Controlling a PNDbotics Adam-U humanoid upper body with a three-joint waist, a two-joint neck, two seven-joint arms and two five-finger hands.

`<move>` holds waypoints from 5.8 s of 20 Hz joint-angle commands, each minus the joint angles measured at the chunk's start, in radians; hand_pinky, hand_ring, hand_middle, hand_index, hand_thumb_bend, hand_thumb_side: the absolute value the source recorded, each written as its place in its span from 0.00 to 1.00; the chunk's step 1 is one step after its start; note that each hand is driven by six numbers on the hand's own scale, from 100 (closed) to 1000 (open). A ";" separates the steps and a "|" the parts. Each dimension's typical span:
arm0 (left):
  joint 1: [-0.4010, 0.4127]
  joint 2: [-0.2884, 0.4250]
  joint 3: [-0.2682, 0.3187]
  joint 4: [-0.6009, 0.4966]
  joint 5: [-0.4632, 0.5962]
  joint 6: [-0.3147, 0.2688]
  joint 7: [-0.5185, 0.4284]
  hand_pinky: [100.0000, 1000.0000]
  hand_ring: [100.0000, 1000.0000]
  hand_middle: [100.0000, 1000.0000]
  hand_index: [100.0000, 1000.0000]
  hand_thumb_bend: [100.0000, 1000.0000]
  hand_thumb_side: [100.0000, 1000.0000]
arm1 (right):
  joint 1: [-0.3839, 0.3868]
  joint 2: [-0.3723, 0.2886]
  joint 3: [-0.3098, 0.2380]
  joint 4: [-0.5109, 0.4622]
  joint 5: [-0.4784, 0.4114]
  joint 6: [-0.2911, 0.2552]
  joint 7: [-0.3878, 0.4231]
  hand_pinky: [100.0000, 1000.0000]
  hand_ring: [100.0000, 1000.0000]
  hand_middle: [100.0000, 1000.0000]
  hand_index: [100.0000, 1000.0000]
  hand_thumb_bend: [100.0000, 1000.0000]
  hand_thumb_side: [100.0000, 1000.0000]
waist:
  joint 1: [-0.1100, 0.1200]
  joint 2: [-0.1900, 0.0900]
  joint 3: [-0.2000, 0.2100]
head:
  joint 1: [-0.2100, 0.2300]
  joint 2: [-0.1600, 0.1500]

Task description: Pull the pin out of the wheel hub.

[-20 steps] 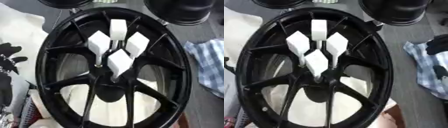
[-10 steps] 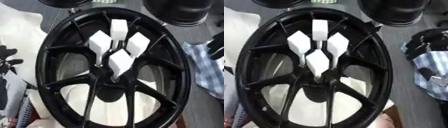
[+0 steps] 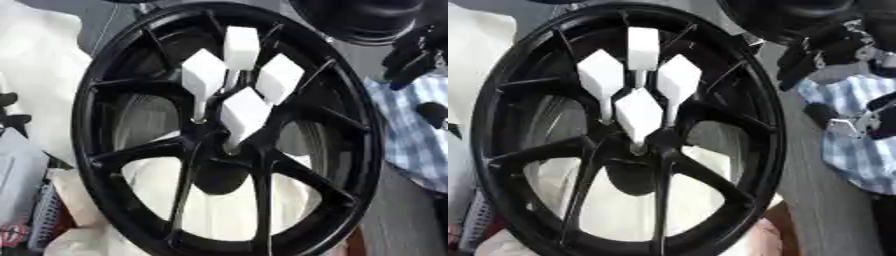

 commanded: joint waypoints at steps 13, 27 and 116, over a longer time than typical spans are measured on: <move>0.000 0.028 -0.001 -0.017 0.010 0.006 -0.002 0.61 0.74 0.57 0.71 0.01 0.77 | -0.258 0.112 0.112 -0.015 -0.047 0.197 0.188 0.90 0.82 0.73 0.77 0.00 0.14 | -0.006 -0.048 0.010 | -0.002 0.031; -0.022 0.033 -0.007 -0.017 0.007 0.006 -0.008 0.61 0.74 0.57 0.71 0.02 0.77 | -0.281 0.160 0.156 -0.015 -0.033 0.250 0.230 0.96 0.88 0.76 0.85 0.00 0.15 | -0.031 -0.021 0.050 | -0.007 0.020; -0.046 0.019 -0.027 -0.017 -0.014 0.036 -0.043 0.62 0.75 0.57 0.70 0.04 0.82 | -0.183 0.136 0.094 -0.004 0.089 0.271 0.176 0.97 0.91 0.76 0.88 0.00 0.26 | -0.099 0.054 0.091 | -0.059 -0.012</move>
